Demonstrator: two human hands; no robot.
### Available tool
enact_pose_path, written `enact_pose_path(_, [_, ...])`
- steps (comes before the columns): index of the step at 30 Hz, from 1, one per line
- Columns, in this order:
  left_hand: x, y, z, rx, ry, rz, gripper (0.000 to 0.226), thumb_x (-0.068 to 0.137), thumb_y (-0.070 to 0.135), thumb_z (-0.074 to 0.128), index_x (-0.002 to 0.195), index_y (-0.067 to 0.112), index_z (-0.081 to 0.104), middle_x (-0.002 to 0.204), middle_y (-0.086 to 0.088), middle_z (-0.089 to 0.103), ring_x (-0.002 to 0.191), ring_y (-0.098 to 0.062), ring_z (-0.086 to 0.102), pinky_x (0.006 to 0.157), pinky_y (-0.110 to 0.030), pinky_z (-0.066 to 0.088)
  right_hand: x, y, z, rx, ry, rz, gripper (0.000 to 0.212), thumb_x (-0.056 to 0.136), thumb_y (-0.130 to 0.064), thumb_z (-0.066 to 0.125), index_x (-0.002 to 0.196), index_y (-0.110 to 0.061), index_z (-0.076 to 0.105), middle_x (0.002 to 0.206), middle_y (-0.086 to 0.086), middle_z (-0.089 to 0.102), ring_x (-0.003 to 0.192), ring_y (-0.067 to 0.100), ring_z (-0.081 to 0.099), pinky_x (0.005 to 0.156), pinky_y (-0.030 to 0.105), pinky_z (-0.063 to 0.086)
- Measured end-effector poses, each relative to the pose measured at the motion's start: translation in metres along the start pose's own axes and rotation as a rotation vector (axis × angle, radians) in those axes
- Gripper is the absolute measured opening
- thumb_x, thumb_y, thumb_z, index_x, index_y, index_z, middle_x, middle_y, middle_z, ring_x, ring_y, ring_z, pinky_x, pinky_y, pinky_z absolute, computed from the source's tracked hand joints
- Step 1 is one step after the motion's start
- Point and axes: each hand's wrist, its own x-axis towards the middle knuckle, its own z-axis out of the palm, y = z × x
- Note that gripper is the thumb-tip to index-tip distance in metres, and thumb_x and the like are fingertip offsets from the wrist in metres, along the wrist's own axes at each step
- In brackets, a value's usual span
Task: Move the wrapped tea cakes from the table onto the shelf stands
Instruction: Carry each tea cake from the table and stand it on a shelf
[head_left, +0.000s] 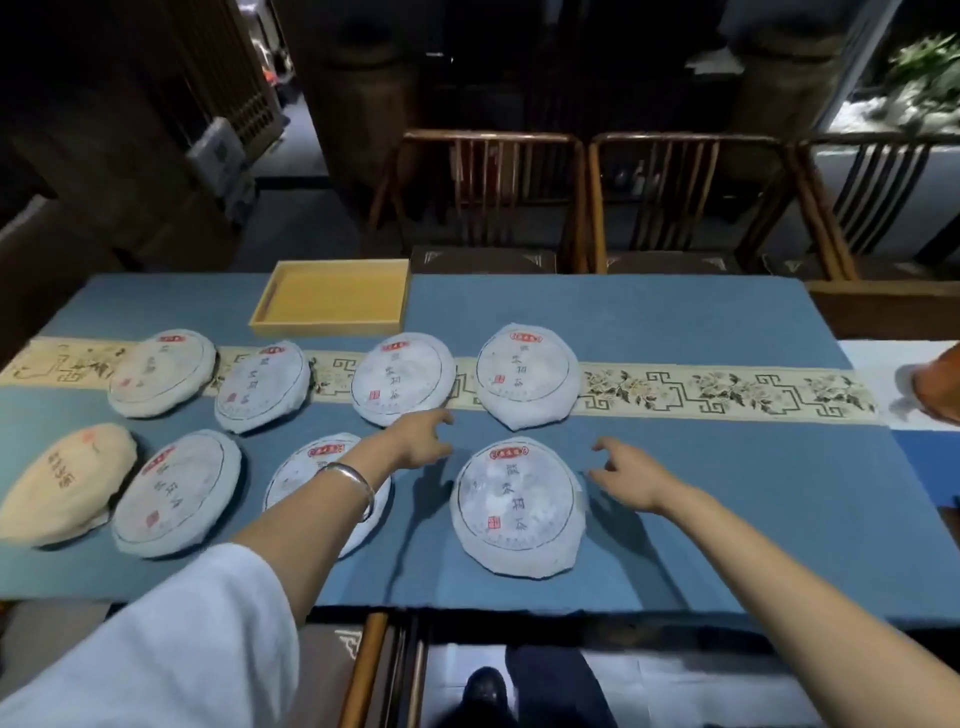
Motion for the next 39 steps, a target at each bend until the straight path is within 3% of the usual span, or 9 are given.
enact_pose_path(7, [0.010, -0.015, 0.065, -0.343, -0.001, -0.049, 0.055, 0.095, 0.014, 0.056, 0.146, 0.013, 0.038, 0.148, -0.013, 0.046, 0.131, -0.024, 0.048, 0.102, -0.027, 0.037, 0.005, 0.026, 0.076, 0.279, 0.153, 0.101, 0.041, 0.097, -0.027, 0.057, 0.131, -0.006, 0.049, 0.095, 0.009, 0.064, 0.093, 0.028, 0.061, 0.076, 0.031, 0.044])
enact_pose_path(11, [0.002, -0.021, 0.102, -0.486, 0.120, -0.033, 0.065, 0.094, 0.019, 0.062, 0.150, 0.009, 0.031, 0.152, -0.011, 0.041, 0.137, -0.029, 0.042, 0.113, -0.045, 0.035, 0.005, 0.026, 0.098, 0.434, 0.203, 0.166, 0.039, 0.094, -0.032, 0.059, 0.128, -0.016, 0.048, 0.101, 0.009, 0.065, 0.093, 0.029, 0.062, 0.079, 0.040, 0.050])
enact_pose_path(17, [0.011, -0.022, 0.128, -0.638, 0.171, -0.133, 0.049, 0.091, 0.016, 0.066, 0.136, 0.013, 0.047, 0.128, -0.010, 0.061, 0.116, -0.029, 0.059, 0.099, -0.048, 0.048, 0.022, 0.028, 0.110, 0.572, 0.157, 0.186, 0.037, 0.095, -0.035, 0.059, 0.127, -0.019, 0.048, 0.107, 0.000, 0.061, 0.098, 0.023, 0.058, 0.072, 0.033, 0.045])
enact_pose_path(22, [0.022, -0.017, 0.132, -0.798, 0.187, -0.273, 0.059, 0.087, 0.022, 0.072, 0.137, 0.006, 0.044, 0.129, -0.005, 0.053, 0.124, -0.026, 0.049, 0.102, -0.034, 0.042, 0.037, 0.027, 0.112, 0.685, 0.163, 0.205, 0.037, 0.093, -0.029, 0.066, 0.122, -0.018, 0.047, 0.106, -0.003, 0.056, 0.097, 0.020, 0.055, 0.078, 0.032, 0.044])
enact_pose_path(26, [0.016, -0.016, 0.135, -0.892, 0.131, -0.276, 0.022, 0.084, 0.029, 0.075, 0.097, 0.029, 0.058, 0.111, -0.001, 0.065, 0.112, -0.023, 0.060, 0.098, -0.041, 0.050, 0.043, 0.028, 0.109, 0.812, 0.136, 0.201, 0.033, 0.090, -0.024, 0.070, 0.114, -0.023, 0.047, 0.099, -0.010, 0.057, 0.091, 0.010, 0.057, 0.078, 0.030, 0.047])
enact_pose_path(30, [0.000, -0.020, 0.140, -1.099, 0.152, -0.280, 0.043, 0.079, 0.029, 0.080, 0.110, 0.016, 0.053, 0.115, -0.009, 0.066, 0.101, -0.019, 0.067, 0.086, -0.039, 0.058, 0.043, 0.023, 0.103, 0.913, 0.094, 0.183, 0.019, 0.091, -0.029, 0.067, 0.102, -0.024, 0.051, 0.100, -0.003, 0.060, 0.091, 0.009, 0.059, 0.073, 0.028, 0.050])
enact_pose_path(34, [-0.015, -0.024, 0.135, -1.226, 0.260, -0.291, 0.046, 0.076, 0.033, 0.082, 0.110, 0.022, 0.053, 0.112, -0.005, 0.069, 0.096, -0.015, 0.070, 0.083, -0.037, 0.059, 0.047, -0.001, 0.088, 1.001, 0.037, 0.185, 0.019, 0.089, -0.032, 0.068, 0.099, -0.026, 0.053, 0.103, 0.005, 0.064, 0.097, 0.024, 0.063, 0.086, 0.046, 0.054])
enact_pose_path(37, [-0.025, -0.024, 0.117, -1.263, 0.382, -0.292, 0.045, 0.075, 0.032, 0.083, 0.110, 0.025, 0.056, 0.110, -0.004, 0.071, 0.090, -0.009, 0.072, 0.070, -0.025, 0.058, 0.049, -0.026, 0.071, 1.128, -0.043, 0.103, 0.021, 0.090, -0.024, 0.069, 0.102, -0.022, 0.053, 0.104, 0.013, 0.067, 0.092, 0.027, 0.068, 0.071, 0.041, 0.058])
enact_pose_path(39, [-0.033, -0.027, 0.100, -1.288, 0.472, -0.279, 0.044, 0.077, 0.030, 0.082, 0.113, 0.025, 0.058, 0.110, -0.003, 0.071, 0.091, -0.010, 0.072, 0.067, -0.022, 0.058, 0.049, -0.042, 0.062, 1.144, -0.067, 0.045, 0.019, 0.091, -0.022, 0.068, 0.102, -0.024, 0.053, 0.105, 0.014, 0.068, 0.091, 0.027, 0.070, 0.072, 0.046, 0.061])
